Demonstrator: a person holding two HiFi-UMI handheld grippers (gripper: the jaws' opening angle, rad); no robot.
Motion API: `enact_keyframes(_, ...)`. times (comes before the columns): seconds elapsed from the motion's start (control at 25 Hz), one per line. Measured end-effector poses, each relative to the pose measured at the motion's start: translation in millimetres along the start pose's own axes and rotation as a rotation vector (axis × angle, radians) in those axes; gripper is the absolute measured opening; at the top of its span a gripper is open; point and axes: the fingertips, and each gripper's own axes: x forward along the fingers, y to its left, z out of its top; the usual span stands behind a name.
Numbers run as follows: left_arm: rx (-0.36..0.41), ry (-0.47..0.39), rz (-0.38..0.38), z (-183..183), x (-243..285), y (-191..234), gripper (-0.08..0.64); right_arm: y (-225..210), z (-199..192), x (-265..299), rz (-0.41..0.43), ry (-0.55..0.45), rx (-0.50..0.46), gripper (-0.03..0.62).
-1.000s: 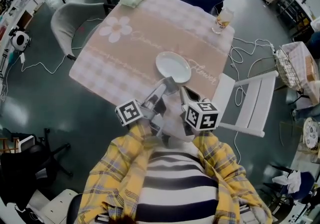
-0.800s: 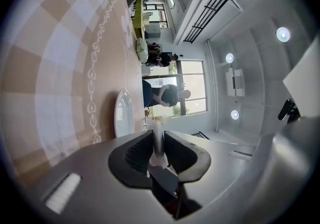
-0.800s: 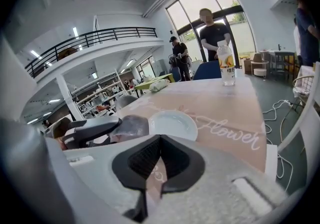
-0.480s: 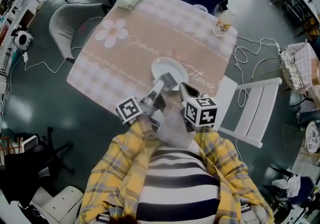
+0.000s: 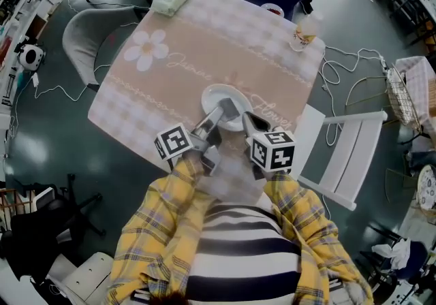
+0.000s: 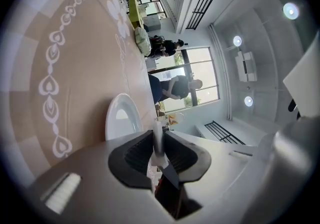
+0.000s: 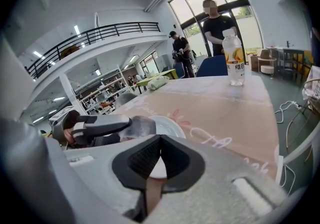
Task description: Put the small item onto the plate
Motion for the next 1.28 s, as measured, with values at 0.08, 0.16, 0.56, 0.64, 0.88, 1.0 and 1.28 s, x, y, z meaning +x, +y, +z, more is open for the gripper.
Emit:
enact_keyframes(0.08, 0.006, 0.031, 0.018, 1.1, 4.1, 3.3, 0.063, -0.7, 0.1, 3.4, 0.01, 0.007, 0.014, -0.003)
enact_keyframes(0.16, 0.016, 0.071, 0.039, 0.0, 8.2, 5.6, 0.063, -1.0, 0.8, 6.6, 0.019, 0.012, 0.018, -0.003)
enact_keyframes(0.56, 0.035, 0.209, 0.105, -10.6, 19.3, 16.1, 0.063, -2.2, -0.7, 17.2, 0.045, 0.028, 0.025, -0.003)
enact_keyframes(0.64, 0.036, 0.237, 0.104, -13.0, 21.0, 16.2, 0.063, -2.9, 0.3, 17.2, 0.043, 0.025, 0.023, -0.003)
enact_keyframes(0.88, 0.098, 0.296, 0.139, -13.9, 24.3, 17.6, 0.069, -4.2, 1.1, 16.1, 0.044, 0.02, 0.021, -0.003)
enact_keyframes(1.0, 0.209, 0.338, 0.189, -10.8, 24.1, 19.2, 0.083, -4.9, 2.4, 16.1, 0.044, 0.017, 0.019, -0.003)
enact_keyframes(1.28, 0.536, 0.451, 0.325, -10.3, 21.2, 29.0, 0.169, -6.1, 1.9, 16.4, 0.04, 0.019, 0.024, -0.003)
